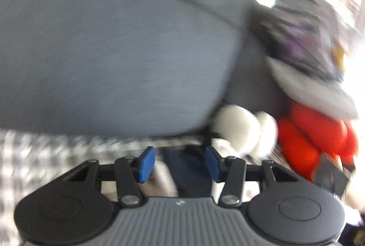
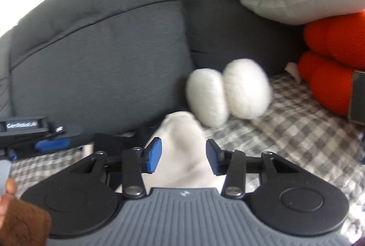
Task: Fold clothes
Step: 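Lower the garment bundle onto the quilt beside the white plush balls with both grippers, then open both grippers to release the garment bundle and pull back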
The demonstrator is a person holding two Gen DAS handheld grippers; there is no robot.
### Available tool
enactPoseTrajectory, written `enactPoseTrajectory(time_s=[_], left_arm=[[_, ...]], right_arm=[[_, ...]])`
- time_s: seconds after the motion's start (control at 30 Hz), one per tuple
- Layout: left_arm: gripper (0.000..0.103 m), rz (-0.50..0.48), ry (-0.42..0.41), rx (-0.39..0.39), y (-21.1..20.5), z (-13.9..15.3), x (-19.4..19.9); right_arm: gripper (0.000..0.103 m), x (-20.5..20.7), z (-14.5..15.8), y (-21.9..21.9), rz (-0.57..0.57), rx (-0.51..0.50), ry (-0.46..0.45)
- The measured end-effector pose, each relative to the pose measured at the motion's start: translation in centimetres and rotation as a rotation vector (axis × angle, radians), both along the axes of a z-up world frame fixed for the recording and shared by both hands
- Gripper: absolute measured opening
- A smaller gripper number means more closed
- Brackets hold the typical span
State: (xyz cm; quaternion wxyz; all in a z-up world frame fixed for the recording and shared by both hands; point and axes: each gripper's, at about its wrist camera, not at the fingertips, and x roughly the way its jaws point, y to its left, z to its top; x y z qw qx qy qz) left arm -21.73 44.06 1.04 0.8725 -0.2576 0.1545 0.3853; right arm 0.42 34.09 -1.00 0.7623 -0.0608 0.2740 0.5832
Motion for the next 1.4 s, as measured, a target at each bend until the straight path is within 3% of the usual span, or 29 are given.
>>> enactPoseTrajectory(time_s=[0.1, 0.23, 0.63, 0.77, 0.97, 1.1, 1.4], left_arm=[[0.050, -0.045, 0.120, 0.045, -0.7, -1.4, 2.2], [0.050, -0.036, 0.200, 0.009, 0.0, -4.0, 2.5], [0.051, -0.053, 0.253, 0.085, -0.5, -6.6, 2.4], [0.051, -0.056, 0.268, 0.096, -0.5, -6.0, 2.3], [0.054, -0.045, 0.303, 0.175, -2.9, -4.7, 1.0], [0.053, -0.055, 0.314, 0.182, -3.6, -5.0, 0.9], [0.054, -0.047, 0.323, 0.141, -3.0, -6.8, 1.1]], right_arm=[[0.045, -0.3, -1.4, 0.4, -0.004, -0.075, -0.001], [0.044, -0.8, -2.9, 0.0, 0.007, -0.106, -0.018], [0.043, -0.6, -4.6, 0.3, -0.007, -0.124, -0.009], [0.044, -1.0, -4.6, 0.3, -0.018, -0.120, -0.027], [0.048, -1.2, -2.8, -0.6, -0.012, -0.068, -0.037], [0.049, -1.1, -2.6, -1.0, -0.042, -0.083, -0.055], [0.051, -0.1, -5.2, -0.6, -0.072, -0.113, 0.026]])
